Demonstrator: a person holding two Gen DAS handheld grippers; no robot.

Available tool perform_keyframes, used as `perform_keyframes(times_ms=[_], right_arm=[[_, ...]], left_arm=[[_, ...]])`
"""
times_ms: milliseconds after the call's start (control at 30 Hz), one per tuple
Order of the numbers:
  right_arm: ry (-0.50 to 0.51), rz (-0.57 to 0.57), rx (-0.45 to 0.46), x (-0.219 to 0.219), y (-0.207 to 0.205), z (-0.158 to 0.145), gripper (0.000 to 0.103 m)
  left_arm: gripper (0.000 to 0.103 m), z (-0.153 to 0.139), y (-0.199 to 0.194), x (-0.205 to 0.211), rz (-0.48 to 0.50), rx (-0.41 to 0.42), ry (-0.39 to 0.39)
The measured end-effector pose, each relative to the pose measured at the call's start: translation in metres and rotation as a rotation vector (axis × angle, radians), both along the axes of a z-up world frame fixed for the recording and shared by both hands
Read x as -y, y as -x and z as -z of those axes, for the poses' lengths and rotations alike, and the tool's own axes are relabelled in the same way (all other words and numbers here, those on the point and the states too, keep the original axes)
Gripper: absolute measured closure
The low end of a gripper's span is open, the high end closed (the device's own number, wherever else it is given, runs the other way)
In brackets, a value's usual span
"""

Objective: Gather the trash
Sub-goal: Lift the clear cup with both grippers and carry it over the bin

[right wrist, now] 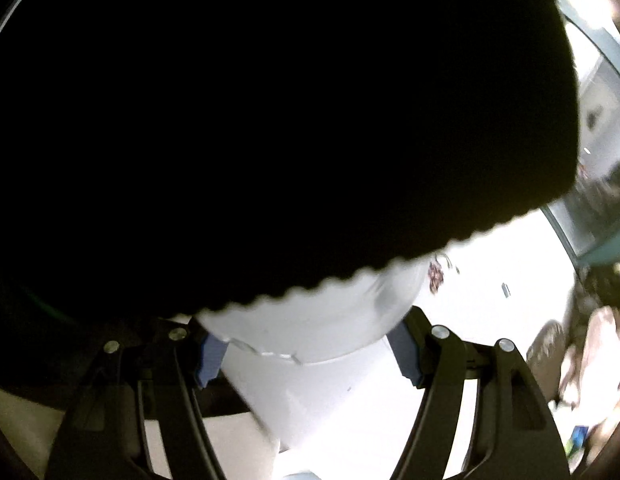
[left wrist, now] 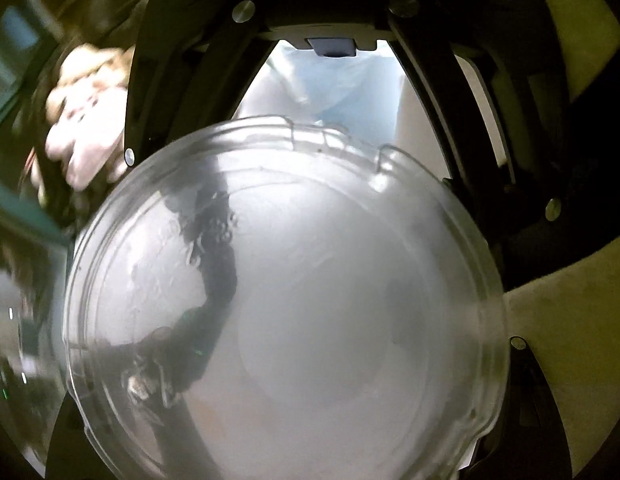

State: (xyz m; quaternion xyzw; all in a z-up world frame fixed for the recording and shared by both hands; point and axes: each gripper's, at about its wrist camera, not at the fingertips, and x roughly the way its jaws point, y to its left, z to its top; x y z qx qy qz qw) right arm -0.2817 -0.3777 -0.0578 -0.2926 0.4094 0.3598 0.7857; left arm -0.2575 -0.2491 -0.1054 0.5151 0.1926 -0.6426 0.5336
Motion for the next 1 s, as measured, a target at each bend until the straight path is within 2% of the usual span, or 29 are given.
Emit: perform_keyframes(times_ms=[133,233,367,400,467,500,567,733,833,933,1000], right_arm=[[-0.009,0.108,-0.003,0.011,0.030,-0.003,0.038],[-0.025,0.195,-0.012,0.001,0.042,-0.001,0.038],[-0.033,0.277,-0.008,0.024,0.069,-0.007,0.038],[-0.031,0.290,-0.004,0.019,0.057,-0.008,0.038],[-0.031,0.322,0.008,0.038,0.069,-0.015,0.038],[-0.029,0.334,0.011,0.021,0.072,-0.018,0.038],[-0.013,0.357,0.025,-0.041,0.023,-0.022,0.038],[0.012,0.424,0.084,-0.012,0.060,-0.045,0.038],[0.026,0.463,0.110,0.031,0.077,-0.063,0.038],[0.046,0.502,0.127,0.055,0.085,-0.073,0.038],[0.053,0.538,0.129,0.064,0.112,-0.077,0.038]], left_arm=[[0.027,-0.004,0.017,0.001,0.130,-0.004,-0.009],[0.027,-0.007,0.022,0.006,0.214,-0.011,-0.024],[0.027,-0.012,0.035,0.019,0.304,-0.014,-0.030],[0.027,-0.014,0.039,0.025,0.331,-0.010,-0.031],[0.027,-0.020,0.040,0.039,0.365,-0.001,-0.031],[0.027,-0.022,0.042,0.044,0.377,0.003,-0.028],[0.027,-0.030,0.033,0.067,0.404,0.019,-0.007],[0.027,-0.061,0.047,0.120,0.468,0.084,0.016],[0.026,-0.074,0.065,0.158,0.522,0.115,0.043],[0.026,-0.078,0.078,0.185,0.566,0.127,0.060],[0.026,-0.079,0.093,0.205,0.609,0.130,0.066]])
